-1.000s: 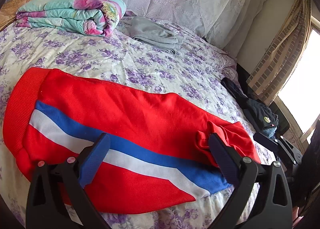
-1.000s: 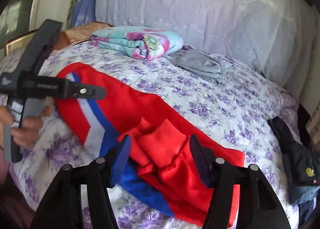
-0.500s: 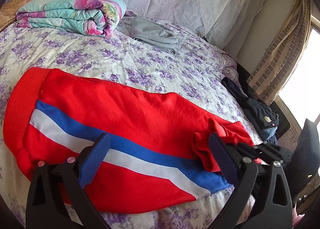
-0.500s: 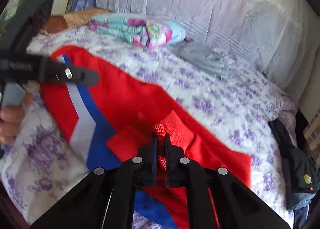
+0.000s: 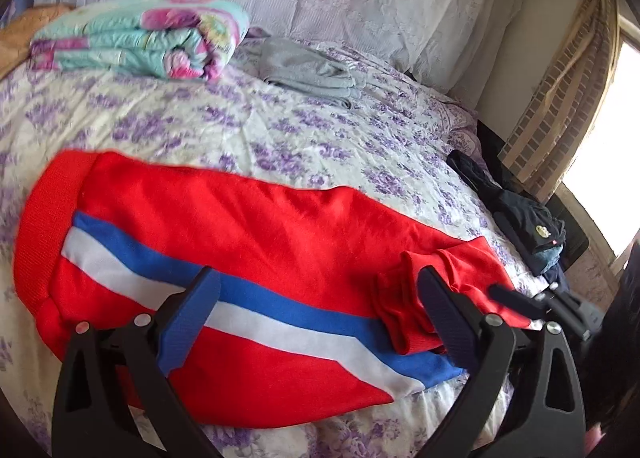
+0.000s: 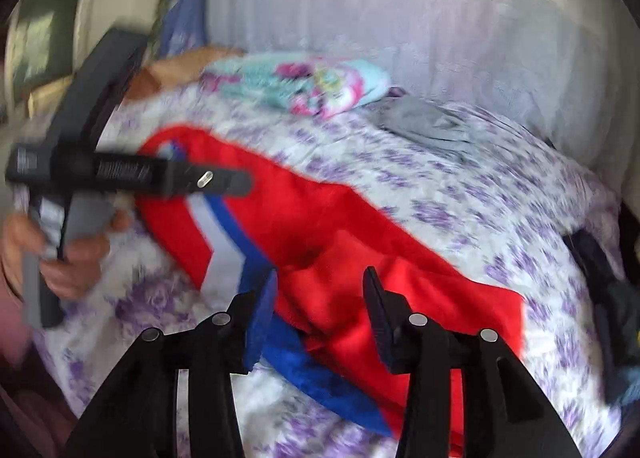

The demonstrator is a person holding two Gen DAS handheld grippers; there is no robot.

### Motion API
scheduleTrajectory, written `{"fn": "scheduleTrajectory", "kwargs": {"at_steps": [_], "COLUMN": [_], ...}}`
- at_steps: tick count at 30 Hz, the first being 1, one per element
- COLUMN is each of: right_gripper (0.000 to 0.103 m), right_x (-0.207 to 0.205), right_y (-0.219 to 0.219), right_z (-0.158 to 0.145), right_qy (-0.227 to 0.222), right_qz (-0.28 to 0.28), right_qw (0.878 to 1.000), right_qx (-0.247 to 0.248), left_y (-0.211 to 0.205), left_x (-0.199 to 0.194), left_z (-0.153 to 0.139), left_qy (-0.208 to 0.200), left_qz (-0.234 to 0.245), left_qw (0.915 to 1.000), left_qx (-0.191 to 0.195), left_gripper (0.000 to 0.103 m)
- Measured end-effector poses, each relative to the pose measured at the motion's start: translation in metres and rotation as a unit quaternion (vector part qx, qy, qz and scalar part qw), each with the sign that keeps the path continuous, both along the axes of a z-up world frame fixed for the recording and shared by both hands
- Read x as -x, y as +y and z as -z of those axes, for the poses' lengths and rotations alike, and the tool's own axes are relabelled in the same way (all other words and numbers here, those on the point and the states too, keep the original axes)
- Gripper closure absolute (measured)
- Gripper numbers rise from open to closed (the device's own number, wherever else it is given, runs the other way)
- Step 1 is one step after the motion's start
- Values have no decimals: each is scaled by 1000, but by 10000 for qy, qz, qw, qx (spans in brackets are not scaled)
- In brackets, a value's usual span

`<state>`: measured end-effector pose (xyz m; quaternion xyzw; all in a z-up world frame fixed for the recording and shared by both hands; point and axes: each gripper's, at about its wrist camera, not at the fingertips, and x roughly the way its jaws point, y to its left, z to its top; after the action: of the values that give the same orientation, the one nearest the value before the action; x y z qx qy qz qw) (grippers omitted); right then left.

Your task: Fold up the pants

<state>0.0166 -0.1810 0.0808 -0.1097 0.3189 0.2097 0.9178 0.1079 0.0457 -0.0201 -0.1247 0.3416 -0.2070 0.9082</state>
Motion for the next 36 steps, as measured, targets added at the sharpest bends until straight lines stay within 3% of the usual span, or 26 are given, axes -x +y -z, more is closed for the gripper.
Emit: {"fn": "scheduleTrajectory", "kwargs": {"at_steps": [3,6,7,8,11,13,15,17,20,23,24,26,28,30,34,36], "right_gripper": [57,61,65,74,84,85,87,87,84,83,82,82,82,82,84,85], "right_x": [-7,-13,-15,-14,-10,-8,-4,1,4,-6,-9,-23,-45,-65,-107,-105], "right_y": [-52,-95,-105,-110,-118,-119,-120,-125,-127,-131,-132,-131,-131,-135,-147,-148], "right_z": [-9,0,6,11,31,43,54,64,62,43,36,24,19,25,66,71], "right_qy": [194,472,539,595,829,952,1051,1098,1109,1070,1004,829,785,970,1940,1887], "right_qz": [750,1405,1555,1662,1753,1735,1744,1700,1567,1425,1386,1386,1427,1483,1845,1824], "right_qw": [9939,9803,9765,9741,9717,9733,9737,9731,9750,9734,9734,9740,9736,9693,9468,9463], "right_qx": [-779,-1309,-1390,-1415,-1346,-1160,-1020,-1098,-1122,-1438,-1523,-1588,-1598,-1706,-1787,-1886], "left_y": [-31,-76,-91,-108,-147,-159,-163,-154,-141,-140,-142,-147,-144,-144,-141,-141], "left_x": [17,32,34,34,22,11,-1,-6,-7,-4,-1,0,-6,-16,-27,-27], "left_z": [-23,-42,-44,-45,-30,-12,13,27,32,19,9,-7,-12,-5,15,16], "left_qy": [-536,-862,-875,-832,-395,40,556,768,947,816,648,251,163,338,553,518], "left_qz": [408,1242,1506,1826,2283,2415,2369,2301,2314,2290,2279,2125,1901,1788,1703,1702], "left_qw": [9971,9877,9840,9790,9707,9678,9660,9670,9672,9690,9704,9749,9794,9809,9811,9811], "left_qx": [-367,-394,-370,-366,-641,-709,-879,-783,-442,-429,-469,-614,-660,-687,-728,-755], "left_gripper": [7,8,19,37,66,68,77,89,91,91,86,60,57,57,59,59]}}
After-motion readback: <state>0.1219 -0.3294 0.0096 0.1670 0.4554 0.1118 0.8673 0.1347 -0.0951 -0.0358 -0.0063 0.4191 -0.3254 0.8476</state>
